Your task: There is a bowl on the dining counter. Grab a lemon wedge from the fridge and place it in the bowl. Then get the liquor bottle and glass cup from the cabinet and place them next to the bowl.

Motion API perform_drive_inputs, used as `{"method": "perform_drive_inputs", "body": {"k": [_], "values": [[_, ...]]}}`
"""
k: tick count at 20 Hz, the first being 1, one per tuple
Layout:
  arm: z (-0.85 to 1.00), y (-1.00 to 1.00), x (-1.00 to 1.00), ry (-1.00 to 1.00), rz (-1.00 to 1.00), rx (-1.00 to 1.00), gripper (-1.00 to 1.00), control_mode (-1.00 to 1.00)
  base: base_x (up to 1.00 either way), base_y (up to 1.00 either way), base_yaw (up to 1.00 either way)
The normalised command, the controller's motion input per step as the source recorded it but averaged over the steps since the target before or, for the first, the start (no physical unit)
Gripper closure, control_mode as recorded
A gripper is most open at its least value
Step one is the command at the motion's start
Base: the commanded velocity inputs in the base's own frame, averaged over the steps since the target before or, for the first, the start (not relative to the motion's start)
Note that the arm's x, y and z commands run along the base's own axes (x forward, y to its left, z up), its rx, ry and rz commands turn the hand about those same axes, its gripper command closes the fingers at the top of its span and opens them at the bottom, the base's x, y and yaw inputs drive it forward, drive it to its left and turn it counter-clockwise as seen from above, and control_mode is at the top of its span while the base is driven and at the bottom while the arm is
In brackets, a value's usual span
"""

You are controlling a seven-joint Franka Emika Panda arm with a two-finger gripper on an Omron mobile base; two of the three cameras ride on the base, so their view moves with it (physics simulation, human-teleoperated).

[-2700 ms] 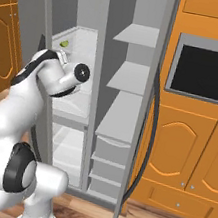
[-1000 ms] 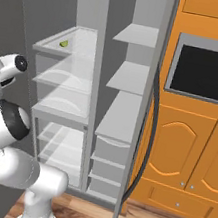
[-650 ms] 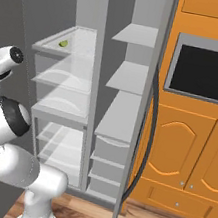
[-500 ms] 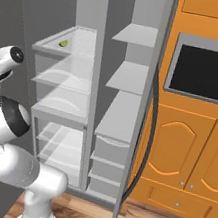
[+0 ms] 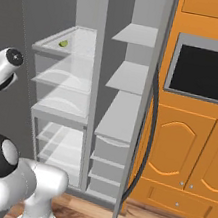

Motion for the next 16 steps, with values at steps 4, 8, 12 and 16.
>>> {"method": "perform_drive_inputs", "body": {"k": [4,8,12,16], "values": [[0.06,-0.83,-0.58,-0.09,-0.08,-0.22,-1.00,-1.00,0.00,0.00,0.00],[0.00,-0.94,-0.68,-0.07,-0.07,-0.21,-1.00,-1.00,0.00,0.00,0.00],[0.00,-1.00,-0.73,-0.07,-0.05,-0.20,-1.00,-1.00,0.00,0.00,0.00],[0.00,-1.00,-0.78,-0.09,-0.05,-0.19,-1.00,-1.00,0.00,0.00,0.00]]}}
